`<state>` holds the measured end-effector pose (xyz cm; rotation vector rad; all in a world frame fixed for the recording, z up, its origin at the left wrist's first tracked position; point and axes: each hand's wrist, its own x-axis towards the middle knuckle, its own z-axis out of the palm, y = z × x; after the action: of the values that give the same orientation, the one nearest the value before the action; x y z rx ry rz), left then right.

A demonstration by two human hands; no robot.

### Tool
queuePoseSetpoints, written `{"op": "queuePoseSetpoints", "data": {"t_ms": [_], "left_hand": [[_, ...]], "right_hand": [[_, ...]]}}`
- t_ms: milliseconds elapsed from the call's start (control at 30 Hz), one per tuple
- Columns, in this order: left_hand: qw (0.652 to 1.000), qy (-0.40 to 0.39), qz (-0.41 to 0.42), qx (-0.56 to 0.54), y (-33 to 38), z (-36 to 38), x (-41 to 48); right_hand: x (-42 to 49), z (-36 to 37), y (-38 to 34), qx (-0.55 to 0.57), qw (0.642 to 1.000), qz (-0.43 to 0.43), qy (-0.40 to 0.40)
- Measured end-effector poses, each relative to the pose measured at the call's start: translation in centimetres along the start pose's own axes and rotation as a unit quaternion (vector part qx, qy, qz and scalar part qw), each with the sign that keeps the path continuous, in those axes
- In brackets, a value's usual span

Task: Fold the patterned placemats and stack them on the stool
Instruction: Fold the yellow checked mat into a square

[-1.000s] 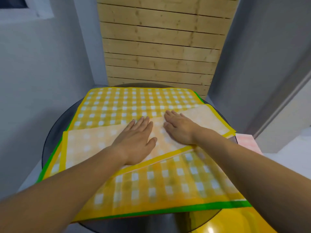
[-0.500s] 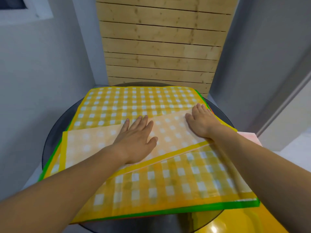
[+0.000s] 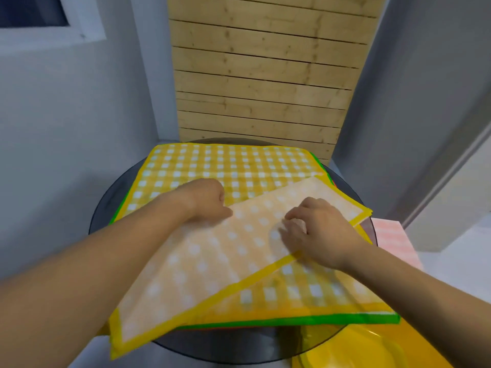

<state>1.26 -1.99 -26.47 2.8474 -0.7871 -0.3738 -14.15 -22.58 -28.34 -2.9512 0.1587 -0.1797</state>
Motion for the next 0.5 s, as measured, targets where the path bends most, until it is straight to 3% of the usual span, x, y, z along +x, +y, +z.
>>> {"op": "queuePoseSetpoints", "data": {"t_ms": [167, 367, 500], "left_hand": [[0.994, -0.024, -0.026, -0.106, 0.0, 0.2, -1.4], [0.967, -0.125, -0.058, -0.215, -0.9, -0.1, -2.7], [0.925, -0.066, -0.085, -0.365, -2.0, 0.6, -3.0]], "right_hand": [[-1.2, 0.3, -0.7, 0.031, 0.998, 0.014, -0.06], [-2.1, -0.3, -1.5, 0.067, 0.993, 0.043, -0.089], [-2.4, -2.0, -1.8, 0.149, 0.984, 0.064, -0.073]]}}
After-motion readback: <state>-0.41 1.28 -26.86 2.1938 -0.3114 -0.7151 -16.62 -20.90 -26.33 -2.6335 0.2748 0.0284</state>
